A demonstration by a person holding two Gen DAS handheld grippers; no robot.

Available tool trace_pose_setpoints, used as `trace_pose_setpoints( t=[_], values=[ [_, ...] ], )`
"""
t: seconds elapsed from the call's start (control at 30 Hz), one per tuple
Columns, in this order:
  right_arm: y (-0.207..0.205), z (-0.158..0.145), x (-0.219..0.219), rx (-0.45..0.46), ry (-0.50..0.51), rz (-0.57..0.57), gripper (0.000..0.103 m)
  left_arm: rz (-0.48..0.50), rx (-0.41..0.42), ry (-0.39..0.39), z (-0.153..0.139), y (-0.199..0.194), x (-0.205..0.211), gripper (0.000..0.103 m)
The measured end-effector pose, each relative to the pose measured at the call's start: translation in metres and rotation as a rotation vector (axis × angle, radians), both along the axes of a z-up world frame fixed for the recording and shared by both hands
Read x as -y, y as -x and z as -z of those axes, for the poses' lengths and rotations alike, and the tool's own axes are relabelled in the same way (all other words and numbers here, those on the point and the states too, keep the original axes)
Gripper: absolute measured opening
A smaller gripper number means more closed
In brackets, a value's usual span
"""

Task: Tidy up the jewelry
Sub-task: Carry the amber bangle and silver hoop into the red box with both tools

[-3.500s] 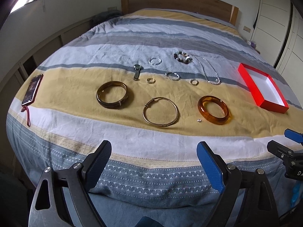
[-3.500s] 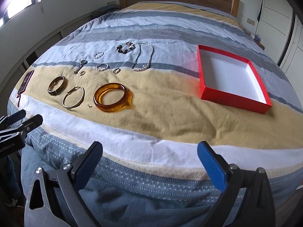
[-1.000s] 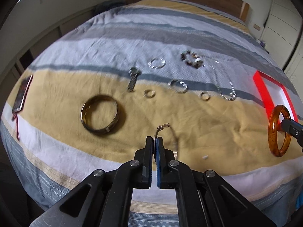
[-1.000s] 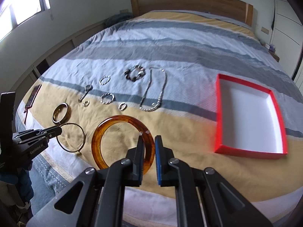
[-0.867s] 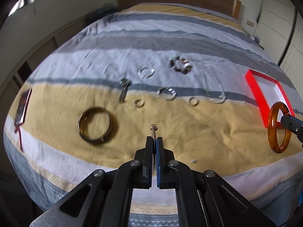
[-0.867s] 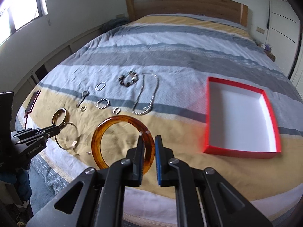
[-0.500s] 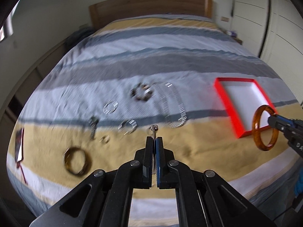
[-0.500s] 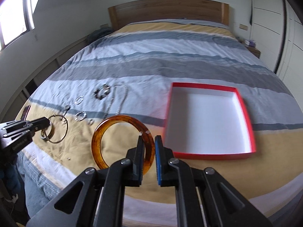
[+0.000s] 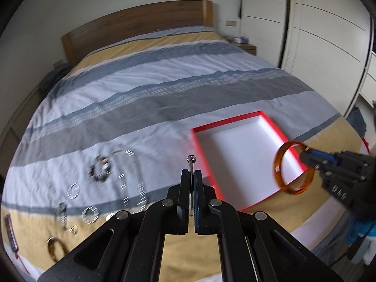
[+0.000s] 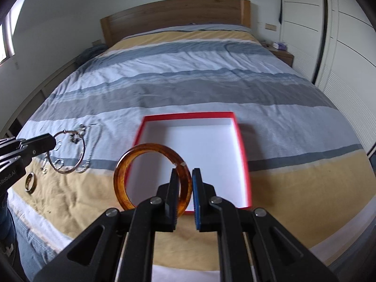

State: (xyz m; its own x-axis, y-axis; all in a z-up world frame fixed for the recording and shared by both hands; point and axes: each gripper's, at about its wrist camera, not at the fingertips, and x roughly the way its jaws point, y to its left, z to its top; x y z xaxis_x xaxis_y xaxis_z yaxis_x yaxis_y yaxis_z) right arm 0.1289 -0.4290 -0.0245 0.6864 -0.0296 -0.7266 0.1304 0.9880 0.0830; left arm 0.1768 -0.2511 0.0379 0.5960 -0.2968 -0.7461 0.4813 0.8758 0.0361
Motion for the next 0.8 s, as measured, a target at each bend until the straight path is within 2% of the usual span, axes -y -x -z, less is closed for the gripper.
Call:
trace_pose_setpoints(
  t=[0.23,0.4,0.6,0.8],
  values=[
    [-0.019,0.021,0.028,-0.053,0.018,0.029,0.01,0.081,-0.047,0.038,0.018,-0.016,0.06,0.003],
    [-0.032,0.041,0.04,-0.094,0.029,0.042,0.01,0.101,-0.104,0.065,0.042,-0.028,0.084,0.003],
    [-0.041,0.066,0.049,-0.148,0.043,0.047,0.01,0.059,-0.194,0.054,0.087,-0.043,0.079,0.003],
    [-0.047,0.076,0.047,-0.169,0.055,0.041,0.01,0.027,-0.195,0.063,0.093,-0.054,0.066,0.003]
  ],
)
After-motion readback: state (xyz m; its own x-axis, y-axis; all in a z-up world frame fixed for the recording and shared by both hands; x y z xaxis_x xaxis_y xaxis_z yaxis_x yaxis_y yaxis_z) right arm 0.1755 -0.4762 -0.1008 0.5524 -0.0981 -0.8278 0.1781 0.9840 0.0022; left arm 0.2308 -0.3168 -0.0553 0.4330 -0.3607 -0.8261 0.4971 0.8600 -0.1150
